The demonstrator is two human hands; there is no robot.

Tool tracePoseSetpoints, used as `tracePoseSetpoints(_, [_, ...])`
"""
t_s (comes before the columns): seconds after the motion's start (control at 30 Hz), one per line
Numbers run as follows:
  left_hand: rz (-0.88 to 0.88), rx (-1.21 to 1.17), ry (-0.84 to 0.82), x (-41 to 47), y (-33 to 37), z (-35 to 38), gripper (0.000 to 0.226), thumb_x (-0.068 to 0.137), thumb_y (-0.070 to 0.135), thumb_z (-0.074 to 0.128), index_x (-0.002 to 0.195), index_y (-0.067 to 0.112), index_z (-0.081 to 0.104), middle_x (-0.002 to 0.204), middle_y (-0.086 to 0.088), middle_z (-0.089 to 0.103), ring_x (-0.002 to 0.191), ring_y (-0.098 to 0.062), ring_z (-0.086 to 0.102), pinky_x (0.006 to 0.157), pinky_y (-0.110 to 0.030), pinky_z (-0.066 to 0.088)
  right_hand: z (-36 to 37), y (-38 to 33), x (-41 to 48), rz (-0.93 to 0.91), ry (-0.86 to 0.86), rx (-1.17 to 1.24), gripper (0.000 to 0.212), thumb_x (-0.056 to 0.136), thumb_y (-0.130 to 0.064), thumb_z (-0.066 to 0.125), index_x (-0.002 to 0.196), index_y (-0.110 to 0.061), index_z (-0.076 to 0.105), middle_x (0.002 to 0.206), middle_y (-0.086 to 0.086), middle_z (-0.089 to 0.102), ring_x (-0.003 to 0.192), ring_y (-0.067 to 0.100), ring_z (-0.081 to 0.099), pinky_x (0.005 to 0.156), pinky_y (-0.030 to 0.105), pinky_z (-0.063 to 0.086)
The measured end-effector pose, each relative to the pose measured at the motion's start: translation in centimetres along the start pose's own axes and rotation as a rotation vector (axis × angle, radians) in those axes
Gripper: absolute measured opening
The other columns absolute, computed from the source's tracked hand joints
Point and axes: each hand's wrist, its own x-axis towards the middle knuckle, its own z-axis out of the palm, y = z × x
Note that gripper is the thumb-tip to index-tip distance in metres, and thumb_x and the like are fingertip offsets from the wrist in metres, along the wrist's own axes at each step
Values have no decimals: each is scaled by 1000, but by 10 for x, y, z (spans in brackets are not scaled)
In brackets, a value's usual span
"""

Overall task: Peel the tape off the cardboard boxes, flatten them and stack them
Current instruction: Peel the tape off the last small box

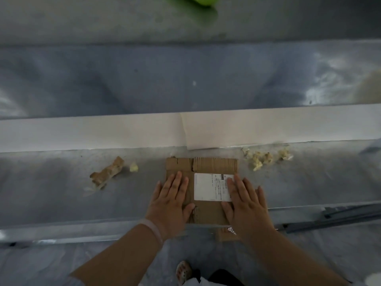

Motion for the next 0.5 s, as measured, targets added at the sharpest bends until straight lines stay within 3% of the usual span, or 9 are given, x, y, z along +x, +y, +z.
tracePoseSetpoints(0.13, [-38, -38, -4, -3, 1, -2, 66, 95, 56, 17, 145, 16, 31, 151, -7, 33, 137, -23, 35, 112, -48, 22, -1, 2, 1, -27, -1, 0, 75, 96, -60, 5, 150, -15, 31, 153, 10, 37, 137, 33, 40, 111, 52, 12])
tracePoseSetpoints(0.23, [-112, -94, 21, -12, 6, -8, 61, 96, 53, 18, 140, 18, 41, 148, -6, 40, 133, -25, 41, 106, -48, 34, -2, 7, 0, -52, 14, 41, 93, 80, -73, -18, 154, -18, -5, 163, 2, 0, 149, 26, 5, 119, 45, -8])
tracePoseSetpoints(0.27, [-150, -106, 26, -16, 7, -10, 60, 94, 53, 23, 137, 19, 47, 144, -7, 44, 128, -27, 46, 102, -47, 38, -3, 9, -3, -19, -3, 68, 97, 77, -77, -15, 154, -18, -10, 162, 1, -6, 149, 25, -2, 119, 43, -9])
tracePoseSetpoints(0.33, [-250, -143, 49, -25, 10, -16, 59, 89, 56, 34, 131, 20, 54, 136, -6, 49, 117, -28, 52, 94, -45, 45, -8, 13, -10, 68, 29, 142, 94, 82, -76, 11, 154, -15, 7, 160, 3, 8, 146, 23, 7, 119, 41, 5])
tracePoseSetpoints(0.4, [-357, -251, 89, -37, 13, -22, 58, 86, 56, 48, 133, 21, 51, 131, -3, 44, 113, -24, 49, 94, -41, 46, -18, 16, -18, 100, 85, 181, 72, 87, -67, 35, 143, -21, 35, 147, 0, 30, 137, 21, 24, 114, 40, 24])
tracePoseSetpoints(0.5, [-525, -588, 107, -54, 23, -31, 62, 84, 40, 65, 138, 18, 43, 125, 1, 37, 107, -15, 47, 95, -26, 43, -29, 20, -24, 82, 82, 269, 42, 89, -52, 53, 124, -30, 55, 124, -7, 45, 120, 15, 38, 103, 35, 35])
